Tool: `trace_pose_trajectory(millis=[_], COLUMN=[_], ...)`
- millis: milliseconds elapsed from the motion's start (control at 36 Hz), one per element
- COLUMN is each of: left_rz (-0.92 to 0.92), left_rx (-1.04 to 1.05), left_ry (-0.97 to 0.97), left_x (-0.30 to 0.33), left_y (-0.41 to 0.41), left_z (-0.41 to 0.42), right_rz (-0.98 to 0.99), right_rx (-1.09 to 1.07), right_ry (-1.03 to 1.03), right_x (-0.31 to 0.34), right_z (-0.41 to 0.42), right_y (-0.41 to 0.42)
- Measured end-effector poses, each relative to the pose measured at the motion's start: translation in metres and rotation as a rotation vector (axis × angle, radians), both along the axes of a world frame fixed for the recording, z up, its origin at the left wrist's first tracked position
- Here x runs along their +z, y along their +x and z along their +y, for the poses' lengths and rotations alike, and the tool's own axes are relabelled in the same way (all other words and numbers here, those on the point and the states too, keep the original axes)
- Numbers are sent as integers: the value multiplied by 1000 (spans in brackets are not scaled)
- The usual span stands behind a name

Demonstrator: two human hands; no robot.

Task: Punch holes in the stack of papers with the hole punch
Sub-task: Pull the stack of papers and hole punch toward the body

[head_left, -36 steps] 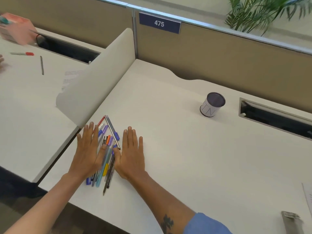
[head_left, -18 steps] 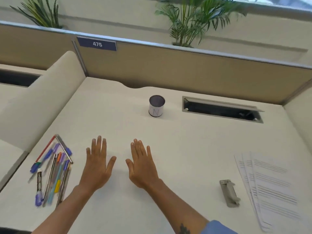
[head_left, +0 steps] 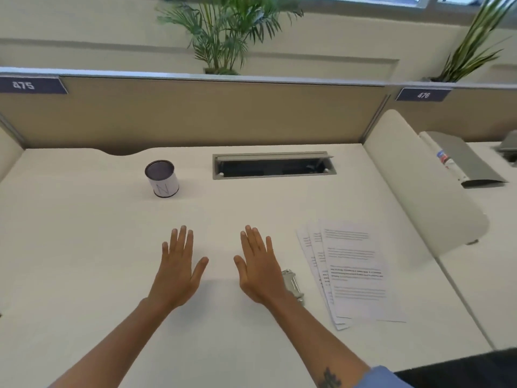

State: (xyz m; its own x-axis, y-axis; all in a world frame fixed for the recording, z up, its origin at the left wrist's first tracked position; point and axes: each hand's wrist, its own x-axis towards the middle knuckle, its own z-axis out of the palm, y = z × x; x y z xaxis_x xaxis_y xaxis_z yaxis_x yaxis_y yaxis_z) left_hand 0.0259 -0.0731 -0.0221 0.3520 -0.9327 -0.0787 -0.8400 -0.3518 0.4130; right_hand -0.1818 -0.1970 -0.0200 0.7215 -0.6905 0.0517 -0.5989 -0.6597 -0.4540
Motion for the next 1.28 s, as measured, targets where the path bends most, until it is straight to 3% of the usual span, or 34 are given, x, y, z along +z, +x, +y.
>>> trace_pose_trajectory(millis=[528,944,1278], left_rz=[41,100,475], left_rx=[-277,-255,-138], left_ry=[45,133,-67], left_x=[-25,-39,-26], left_y=[-165,-207,-226], left_z=[-143,-196,-213], right_rz=[94,169,165], right_rx=[-312,-422,-433], right_ry=[-14,83,80], right_x=[-29,-57,-58], right_z=[-79,-78,-81], right_y=[-182,-232,-233])
